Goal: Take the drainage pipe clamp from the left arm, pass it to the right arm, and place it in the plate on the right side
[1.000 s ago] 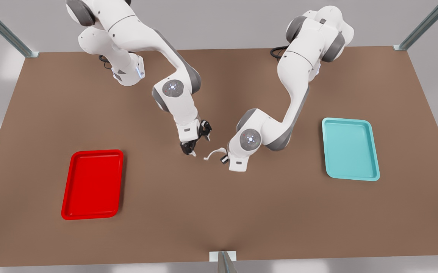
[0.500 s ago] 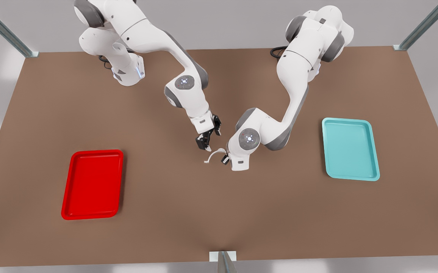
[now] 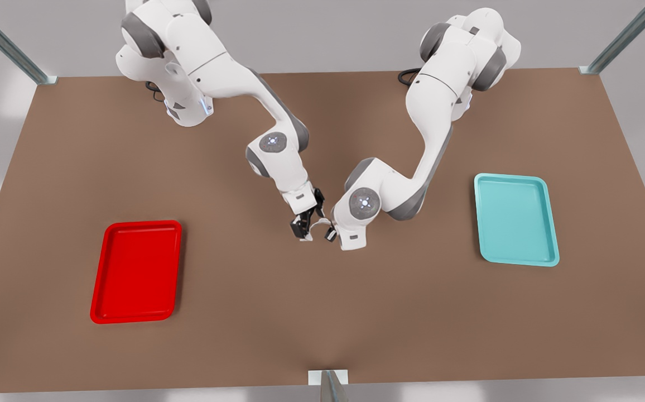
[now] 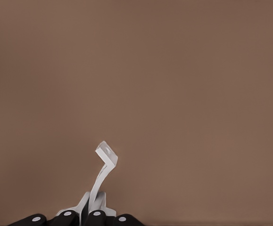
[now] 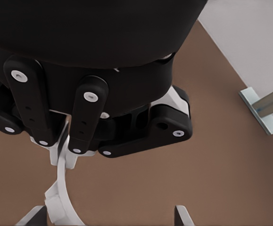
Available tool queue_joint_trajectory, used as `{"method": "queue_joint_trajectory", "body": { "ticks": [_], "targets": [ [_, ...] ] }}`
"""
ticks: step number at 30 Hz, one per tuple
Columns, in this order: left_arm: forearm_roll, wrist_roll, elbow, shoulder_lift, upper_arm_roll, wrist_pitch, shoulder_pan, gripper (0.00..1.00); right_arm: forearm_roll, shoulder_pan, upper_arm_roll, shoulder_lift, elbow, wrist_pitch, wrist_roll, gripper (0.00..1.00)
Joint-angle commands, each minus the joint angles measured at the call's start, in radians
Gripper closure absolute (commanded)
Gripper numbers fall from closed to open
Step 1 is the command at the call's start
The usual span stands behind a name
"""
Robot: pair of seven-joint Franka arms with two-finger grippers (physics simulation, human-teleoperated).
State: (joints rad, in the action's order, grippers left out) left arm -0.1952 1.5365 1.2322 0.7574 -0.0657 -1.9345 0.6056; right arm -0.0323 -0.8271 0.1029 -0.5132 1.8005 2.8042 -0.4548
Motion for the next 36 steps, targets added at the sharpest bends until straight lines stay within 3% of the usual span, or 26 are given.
{"method": "queue_joint_trajectory", "body": {
  "ticks": [1,36],
  "targets": [
    [0.002,0.074,0.000,-0.001,0.000,-0.008,0.003,0.79,-0.003,0.000,0.000,-0.004,-0.007,0.031,-0.084,0.00],
    [-0.003,0.099,-0.004,-0.003,0.000,-0.008,0.000,0.79,0.008,-0.018,0.000,-0.018,0.037,0.043,-0.205,0.00]
  ]
}}
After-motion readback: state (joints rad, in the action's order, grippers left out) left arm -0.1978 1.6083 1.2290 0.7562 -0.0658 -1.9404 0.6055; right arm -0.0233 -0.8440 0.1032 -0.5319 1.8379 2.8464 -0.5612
